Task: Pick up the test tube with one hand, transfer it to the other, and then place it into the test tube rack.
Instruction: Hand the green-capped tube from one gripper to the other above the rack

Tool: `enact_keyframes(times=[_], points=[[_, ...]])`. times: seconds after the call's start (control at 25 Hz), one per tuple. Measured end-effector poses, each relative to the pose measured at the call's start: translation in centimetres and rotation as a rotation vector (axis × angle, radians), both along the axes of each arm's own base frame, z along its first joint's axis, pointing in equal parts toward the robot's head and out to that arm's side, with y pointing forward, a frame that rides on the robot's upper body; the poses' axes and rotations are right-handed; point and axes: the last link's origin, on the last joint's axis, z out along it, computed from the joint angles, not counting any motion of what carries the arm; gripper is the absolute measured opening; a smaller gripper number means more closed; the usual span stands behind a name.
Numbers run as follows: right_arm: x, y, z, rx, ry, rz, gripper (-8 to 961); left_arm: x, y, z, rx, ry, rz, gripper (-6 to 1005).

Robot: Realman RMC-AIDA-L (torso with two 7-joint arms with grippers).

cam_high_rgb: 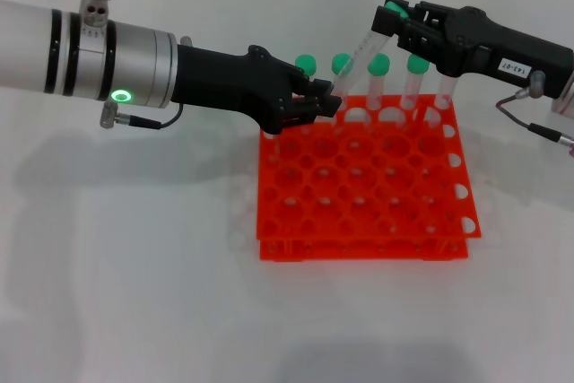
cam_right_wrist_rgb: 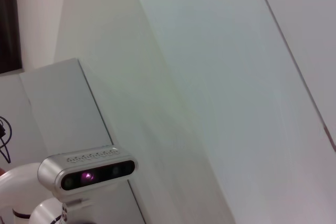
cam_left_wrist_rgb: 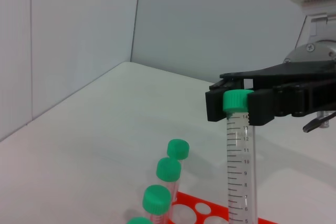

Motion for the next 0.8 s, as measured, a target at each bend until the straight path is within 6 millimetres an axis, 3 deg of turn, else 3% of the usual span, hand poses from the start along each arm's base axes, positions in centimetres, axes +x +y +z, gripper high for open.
enact_keyframes(times=[0.12,0.8], points=[[0.02,0.02,-0.03,0.003,-0.002,0.0,260,0.0,0.01,0.01,0.002,0.001,-0.005,280],[0.25,-0.1,0.18,0.007,0.008,-0.007,261,0.0,0.11,0.29,-0.013,-0.031,0.091,290]])
